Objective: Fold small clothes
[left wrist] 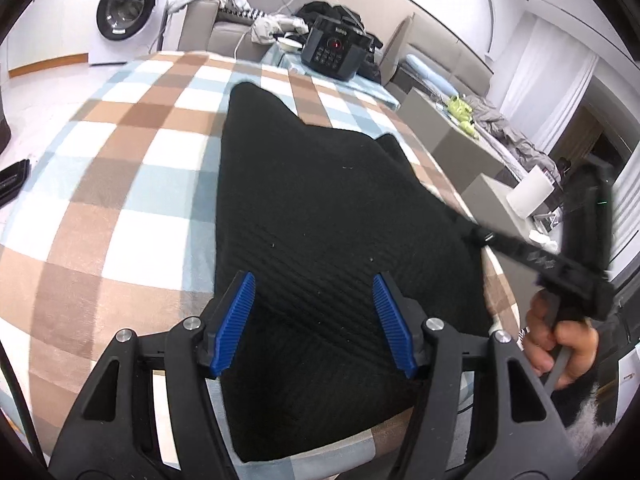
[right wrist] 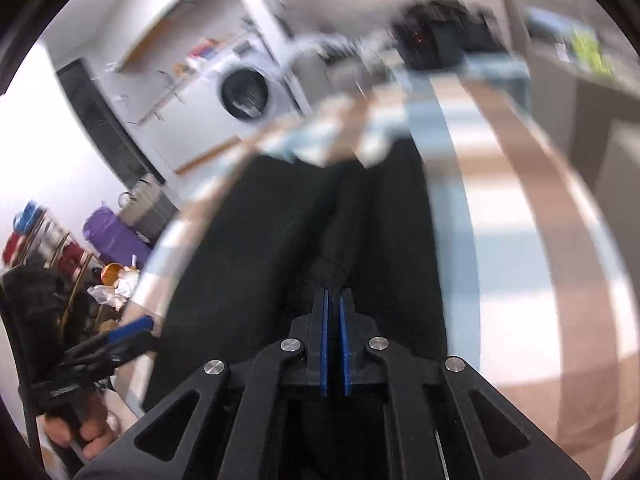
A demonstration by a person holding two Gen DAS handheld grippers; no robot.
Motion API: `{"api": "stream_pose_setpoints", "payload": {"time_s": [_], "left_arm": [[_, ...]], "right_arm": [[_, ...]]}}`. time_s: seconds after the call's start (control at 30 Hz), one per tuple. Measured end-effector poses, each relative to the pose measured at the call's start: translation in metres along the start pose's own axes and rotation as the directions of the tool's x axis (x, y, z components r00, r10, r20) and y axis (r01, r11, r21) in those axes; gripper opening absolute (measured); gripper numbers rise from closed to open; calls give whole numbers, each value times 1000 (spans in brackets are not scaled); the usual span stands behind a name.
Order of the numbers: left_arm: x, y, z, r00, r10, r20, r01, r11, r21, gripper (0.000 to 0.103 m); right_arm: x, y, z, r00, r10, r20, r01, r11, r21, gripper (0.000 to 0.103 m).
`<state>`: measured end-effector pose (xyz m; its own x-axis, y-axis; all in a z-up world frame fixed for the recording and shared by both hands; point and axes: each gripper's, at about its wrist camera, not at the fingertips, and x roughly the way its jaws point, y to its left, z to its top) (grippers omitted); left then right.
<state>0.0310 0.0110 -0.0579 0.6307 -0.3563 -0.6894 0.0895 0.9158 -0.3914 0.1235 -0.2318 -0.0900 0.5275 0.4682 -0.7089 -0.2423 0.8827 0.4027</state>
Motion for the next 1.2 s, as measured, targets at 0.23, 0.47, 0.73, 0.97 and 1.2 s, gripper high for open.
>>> {"api": "stream_pose_setpoints", "payload": {"time_s": [0.23,0.47,0.73,0.97,1.2], "left_arm": [[16,-3,-9,999,27,-37,-26,1000,15,59],[19,-5,-10,999,31,-41,-30,999,23,59],[12,6,-5,999,22,-24,-22,1000,-1,59],[12,15,6,1000,7,-10,-7,1000,-19,59],[0,7,17,999,-20,33,20,1000,-5,59]], "right_arm": [[3,-38,-14,989,149,-16,-145,979,143,16],[26,-34,10,987,159,-20,-154,978,143,21],[52,-19,54,984,178,-20,-172,968,182,50],[75,2,59,993,93,-74,-90,995,45,10],[13,36,74,996,8,86,4,990,-140,8]]}}
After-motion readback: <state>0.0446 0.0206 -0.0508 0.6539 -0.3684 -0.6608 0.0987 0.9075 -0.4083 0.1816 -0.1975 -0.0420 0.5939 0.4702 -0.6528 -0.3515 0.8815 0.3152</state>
